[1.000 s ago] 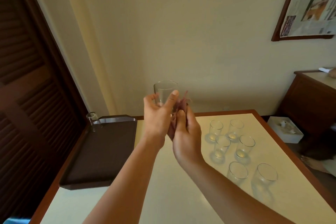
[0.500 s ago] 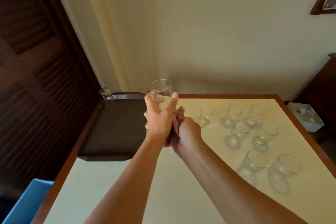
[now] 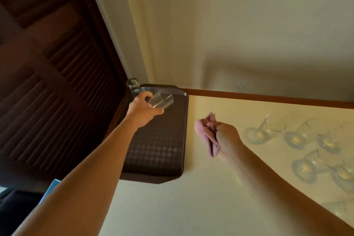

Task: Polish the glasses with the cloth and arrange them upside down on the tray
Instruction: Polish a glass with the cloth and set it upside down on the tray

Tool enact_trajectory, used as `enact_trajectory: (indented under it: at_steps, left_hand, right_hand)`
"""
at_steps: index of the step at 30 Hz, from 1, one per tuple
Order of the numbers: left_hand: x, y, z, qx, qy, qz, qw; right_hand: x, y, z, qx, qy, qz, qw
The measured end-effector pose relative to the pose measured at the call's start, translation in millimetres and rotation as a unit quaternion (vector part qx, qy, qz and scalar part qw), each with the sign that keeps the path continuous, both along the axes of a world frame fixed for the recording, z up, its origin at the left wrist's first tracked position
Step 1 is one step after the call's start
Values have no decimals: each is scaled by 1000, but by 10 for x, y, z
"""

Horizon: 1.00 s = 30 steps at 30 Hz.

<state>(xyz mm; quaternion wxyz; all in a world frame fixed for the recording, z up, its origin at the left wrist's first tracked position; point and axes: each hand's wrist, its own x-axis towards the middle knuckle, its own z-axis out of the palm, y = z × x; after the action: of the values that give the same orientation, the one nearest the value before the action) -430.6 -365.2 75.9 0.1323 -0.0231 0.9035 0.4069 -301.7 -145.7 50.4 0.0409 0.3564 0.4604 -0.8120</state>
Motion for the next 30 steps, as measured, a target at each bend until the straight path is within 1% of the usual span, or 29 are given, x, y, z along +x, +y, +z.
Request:
enact_trajectory:
  at_steps: [2,4,6,8,10,12,15,19,21,23,24,25,27,28,30]
  left_hand:
    - [-351,-35,-67,-48,35,-33,998]
    - [-791,-15,-193,-108,48,-79,990]
    - [-1125,48,-333,-182,55,-136,972]
    - [-1384,105,-459,-259,59,-172,949]
    - [-1590,147,-565,-310,59,-203,927]
    - [-1779,192,-660,-333,50,-226,914]
    - [-1946,271,-709,-328,31,-241,913]
    - [-1958,327,-685,-363,34,-263,893]
    - [-1836,354,-616,-410,43,-265,871]
    - [-1634,446,-538,-450,89,-277,844]
    - [-1492,540,-510,-448,119,-284,839]
    - [-1350,646,-500,-432,146,-288,842]
    - [-1007,938,-507,-353,163,-304,870]
    - [-833,1105,-531,-294,145,-324,887]
    - [-437,1500,-622,-167,65,-368,912]
  right_hand:
    - [-87,-12,-98,-10,1,-13,1000]
    - [-258,-44,-274,-4,-7,14,1000]
    - [-364,-26,-435,8,-22,24,999]
    - [-394,23,-575,12,-42,0,999]
    - [-389,34,-633,34,-51,-29,998]
    - [-397,65,-660,37,-55,-69,995]
    - [-398,114,-707,46,-47,-81,995]
    - [-356,160,-722,55,-52,-105,992]
    - [-312,157,-726,47,-59,-116,990]
    - [-237,154,-722,38,-67,-120,990]
    - [-176,177,-727,32,-71,-122,990]
    - [-122,194,-723,23,-72,-124,989]
    - [35,266,-681,9,-78,-134,988]
    - [117,326,-681,3,-79,-142,987]
    - [323,483,-668,-16,-82,-166,982]
